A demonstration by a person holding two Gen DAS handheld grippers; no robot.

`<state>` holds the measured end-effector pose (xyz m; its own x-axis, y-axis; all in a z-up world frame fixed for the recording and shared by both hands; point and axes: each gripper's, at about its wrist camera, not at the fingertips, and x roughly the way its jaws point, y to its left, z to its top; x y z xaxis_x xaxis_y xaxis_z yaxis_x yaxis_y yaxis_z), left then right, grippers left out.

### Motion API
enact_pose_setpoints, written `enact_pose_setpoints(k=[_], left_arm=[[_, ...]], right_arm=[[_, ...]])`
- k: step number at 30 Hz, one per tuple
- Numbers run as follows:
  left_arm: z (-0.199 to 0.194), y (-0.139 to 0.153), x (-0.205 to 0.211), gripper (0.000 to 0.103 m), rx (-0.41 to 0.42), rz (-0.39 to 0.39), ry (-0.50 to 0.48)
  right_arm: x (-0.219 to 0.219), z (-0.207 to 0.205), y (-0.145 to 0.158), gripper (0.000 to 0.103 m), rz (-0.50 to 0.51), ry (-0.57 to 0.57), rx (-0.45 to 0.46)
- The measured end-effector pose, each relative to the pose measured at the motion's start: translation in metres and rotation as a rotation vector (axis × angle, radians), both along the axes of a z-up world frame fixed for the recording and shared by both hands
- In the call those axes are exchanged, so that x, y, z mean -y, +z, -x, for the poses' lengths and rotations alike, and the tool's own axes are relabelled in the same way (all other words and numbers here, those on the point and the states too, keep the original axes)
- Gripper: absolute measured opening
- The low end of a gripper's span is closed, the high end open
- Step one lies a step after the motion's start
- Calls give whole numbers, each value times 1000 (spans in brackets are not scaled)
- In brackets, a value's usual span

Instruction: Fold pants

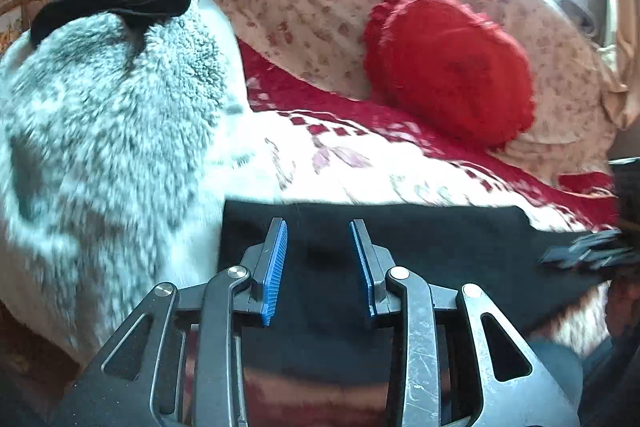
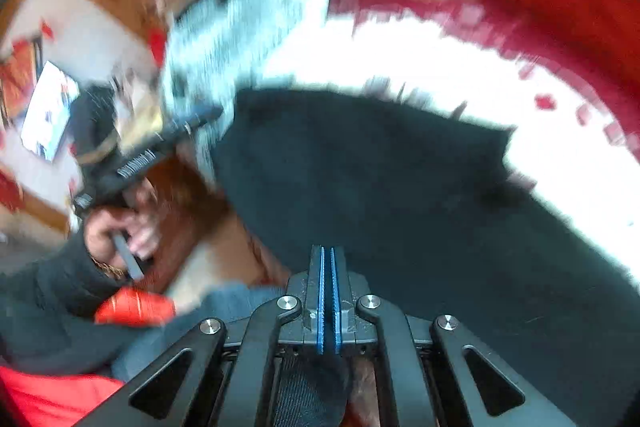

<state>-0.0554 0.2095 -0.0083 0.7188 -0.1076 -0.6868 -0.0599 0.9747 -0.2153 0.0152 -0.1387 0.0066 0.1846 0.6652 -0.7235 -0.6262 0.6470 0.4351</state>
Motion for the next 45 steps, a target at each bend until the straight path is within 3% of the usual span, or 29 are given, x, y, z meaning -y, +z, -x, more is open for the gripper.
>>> enact_pose_setpoints(k=[2, 4, 6, 10, 13, 15, 17, 20, 23, 24, 25, 27, 29, 32, 34, 35, 37, 38, 42, 45], left_arm=[[-17, -14, -7, 30, -57, 21, 45], [-34, -40, -14, 30, -161, 58, 88], [-35, -45, -14, 31, -161, 57, 102], [-38, -36, -10, 31, -193, 27, 102], [-27, -9, -5, 31, -130, 37, 124], [-15, 10, 17, 31, -47, 28, 57], [-7, 16, 37, 31, -26, 38, -11], [-4, 11, 75, 31, -55, 112, -164], [-10, -15, 101, 31, -139, 104, -207], [-14, -27, 104, 31, -188, 112, -193], [-15, -35, 105, 31, -212, 126, -183], [-8, -34, 105, 33, -186, 139, -169], [-8, -33, 109, 38, -188, 127, -176], [-8, -31, 115, 46, -187, 105, -193], [-10, -32, 119, 46, -187, 81, -197], [-12, -33, 118, 46, -187, 77, -197], [-11, -36, 116, 46, -187, 84, -199], [-12, -37, 117, 46, -186, 91, -199], [-11, -38, 115, 52, -181, 106, -214], [-11, -37, 121, 64, -180, 95, -246]], right_arm=[[16, -11, 6, 3, -33, -112, 73], [16, -21, -5, 3, 5, -169, 71], [3, -33, -44, 2, 166, -174, -38], [2, -25, -40, 2, 161, -187, 24], [18, -9, -17, 2, 73, -239, 89], [38, 7, -2, 3, 6, -275, 133], [57, 16, 10, 3, 0, -307, 167], [108, 21, -2, 3, 40, -417, 102], [190, 22, -37, 3, -19, -564, -84], [214, 24, -45, 0, -76, -608, -114], [246, 31, -53, 0, -225, -667, -167], [289, 46, -55, 0, -224, -829, -155], [327, 66, -54, 0, -308, -941, -153], [339, 79, -44, 3, -158, -1038, -120], [340, 90, -31, 4, -258, -1040, -84], [337, 95, -22, 7, -312, -1027, -60], [331, 104, -12, 31, -315, -1033, -27], [328, 108, -11, 51, -314, -1047, -24], [336, 117, -33, 53, -341, -1103, -151], [338, 123, -30, 53, -285, -1113, -124]])
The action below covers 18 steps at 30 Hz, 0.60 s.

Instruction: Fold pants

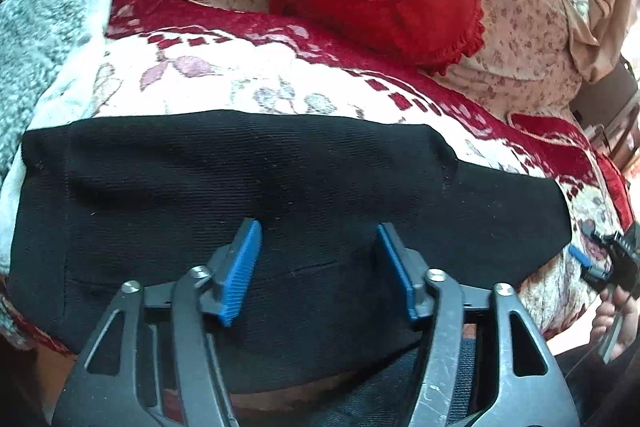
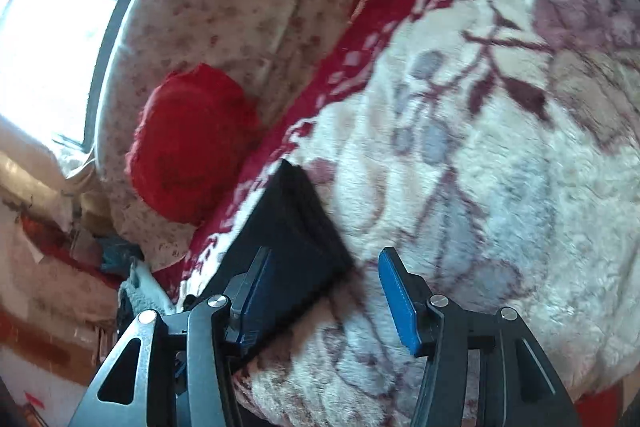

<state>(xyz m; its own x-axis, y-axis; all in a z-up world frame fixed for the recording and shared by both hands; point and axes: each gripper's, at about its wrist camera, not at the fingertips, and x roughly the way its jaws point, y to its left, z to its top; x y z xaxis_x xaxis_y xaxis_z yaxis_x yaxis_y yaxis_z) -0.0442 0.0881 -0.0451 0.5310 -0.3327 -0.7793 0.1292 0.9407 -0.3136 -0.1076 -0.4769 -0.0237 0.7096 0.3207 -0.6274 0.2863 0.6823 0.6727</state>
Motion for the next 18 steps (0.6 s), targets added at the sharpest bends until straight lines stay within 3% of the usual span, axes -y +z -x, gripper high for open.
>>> enact_pose_setpoints(k=[4, 7, 8, 11, 12, 15, 18], left_arm=[[-1, 1, 15, 78, 0, -76, -45], [-2, 0, 28, 80, -3, -160, -72], [-3, -1, 31, 80, -4, -184, -74], [-3, -3, 33, 81, -2, -214, -75], [-3, -3, 33, 81, -2, -213, -75], [-3, -4, 32, 81, 0, -206, -76], [-3, -4, 31, 81, 1, -201, -77]], right_arm=[[-26, 5, 36, 52, 250, 44, 108], [-36, 5, 37, 52, 315, 42, 98], [-37, 4, 29, 52, 291, 49, 66], [-30, 2, -9, 52, 32, 70, -3], [-29, 5, -15, 53, -13, 56, -15], [-27, 6, -24, 53, -51, 36, -28], [-33, 2, -24, 53, -15, 46, -45]])
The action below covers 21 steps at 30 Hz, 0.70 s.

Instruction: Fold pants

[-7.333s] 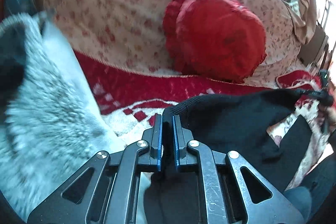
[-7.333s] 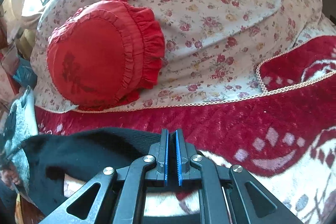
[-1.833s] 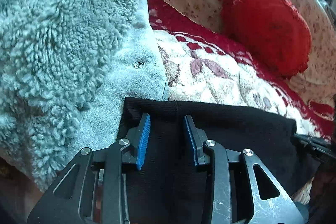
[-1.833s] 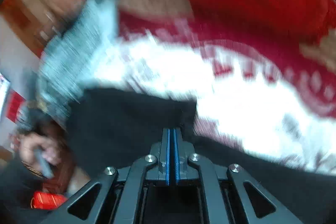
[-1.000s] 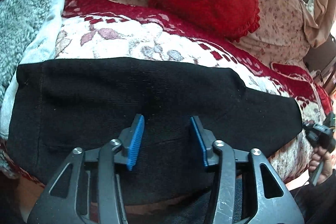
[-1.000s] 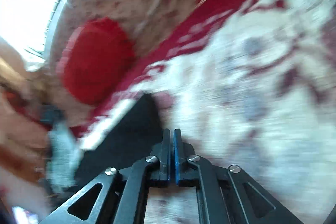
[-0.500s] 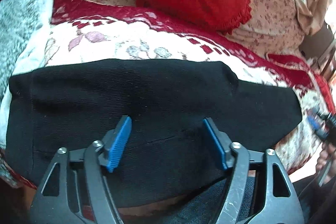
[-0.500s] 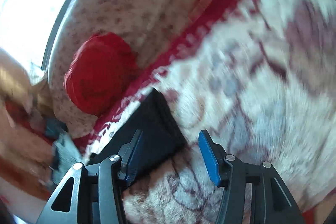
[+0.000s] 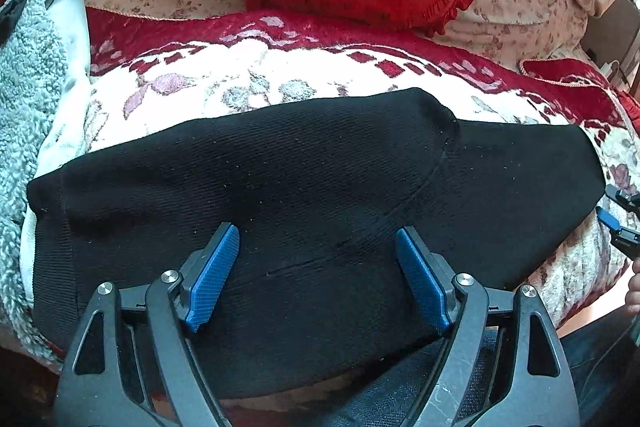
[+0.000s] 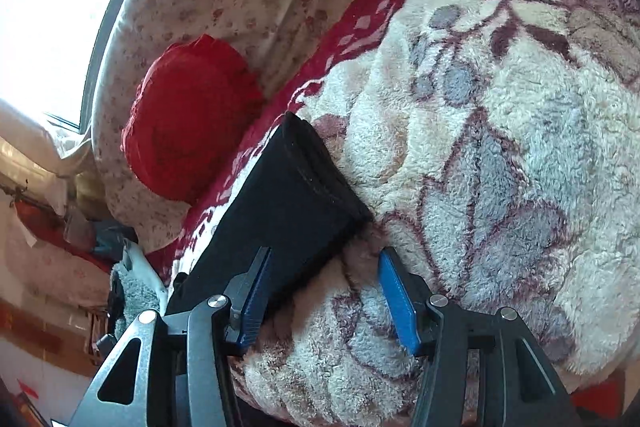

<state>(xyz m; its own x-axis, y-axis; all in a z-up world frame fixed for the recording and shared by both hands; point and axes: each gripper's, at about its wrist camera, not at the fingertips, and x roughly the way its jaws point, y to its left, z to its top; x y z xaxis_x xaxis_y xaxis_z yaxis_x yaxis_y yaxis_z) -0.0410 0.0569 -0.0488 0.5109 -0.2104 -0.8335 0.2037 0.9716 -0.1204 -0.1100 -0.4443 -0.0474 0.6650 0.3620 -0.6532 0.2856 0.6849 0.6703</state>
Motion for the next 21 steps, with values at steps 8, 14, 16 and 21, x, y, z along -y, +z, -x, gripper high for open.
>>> enact_pose_setpoints(k=[8, 14, 16, 21], left_arm=[[-2, 0, 2, 96, -18, 24, -42], [-3, -1, 5, 102, -27, 46, -84], [-4, 0, 2, 102, -27, 69, -83], [-3, -2, 7, 102, -22, 39, -84]], right_arm=[[-46, -19, 9, 65, 316, 128, -37], [-55, -17, 5, 80, 313, 68, 17], [-55, -19, 6, 80, 324, 88, 16], [-27, -9, 4, 55, 40, 21, 117]])
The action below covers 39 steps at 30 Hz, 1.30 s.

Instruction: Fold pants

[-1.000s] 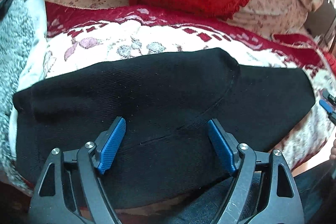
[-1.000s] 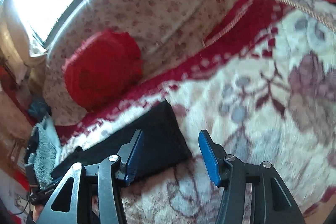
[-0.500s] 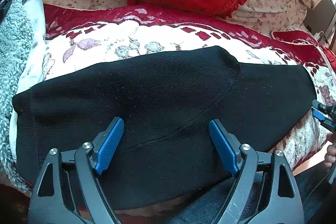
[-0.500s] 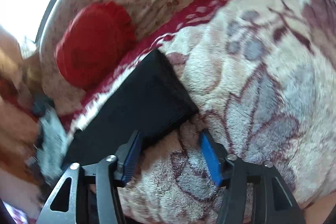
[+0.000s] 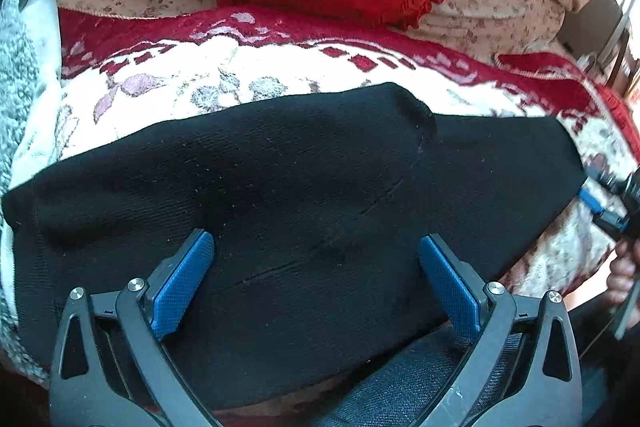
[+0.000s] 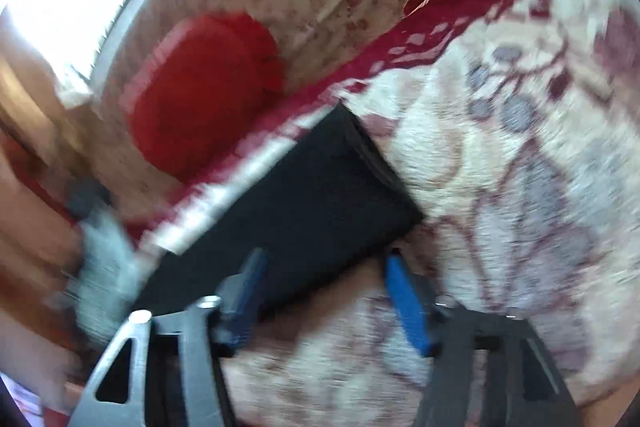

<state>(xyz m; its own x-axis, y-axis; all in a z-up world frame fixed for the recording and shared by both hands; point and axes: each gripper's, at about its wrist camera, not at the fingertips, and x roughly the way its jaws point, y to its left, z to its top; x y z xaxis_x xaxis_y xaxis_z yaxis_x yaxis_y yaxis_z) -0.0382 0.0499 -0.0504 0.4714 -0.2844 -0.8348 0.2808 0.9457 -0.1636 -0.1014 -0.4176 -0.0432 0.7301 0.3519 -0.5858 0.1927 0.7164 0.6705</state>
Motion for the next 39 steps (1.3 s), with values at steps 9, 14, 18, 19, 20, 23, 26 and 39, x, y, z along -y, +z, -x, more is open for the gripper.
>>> enact_pose_setpoints(k=[9, 14, 18, 19, 20, 23, 26, 39], left_arm=[[4, -2, 4, 102, 14, -46, -8], [6, 2, 0, 102, 35, -7, 1], [23, 27, -17, 102, 199, -42, 141], [29, 34, -23, 102, 239, -33, 174], [31, 35, -27, 102, 251, -26, 188], [31, 31, -38, 102, 214, -31, 247], [17, 3, -51, 102, 52, -40, 321], [18, -9, -55, 103, 36, -27, 341]], right_arm=[[45, -1, -38, 51, -365, -185, 42], [37, 1, -35, 47, -345, -151, 47], [41, 3, -40, 26, -333, -173, -1], [41, 2, -41, 23, -325, -174, -11], [42, 4, -41, 22, -318, -176, -17], [40, 7, -40, 22, -292, -186, -19], [37, 4, -37, 22, -269, -195, -17], [4, 3, 17, 9, -13, -74, 122]])
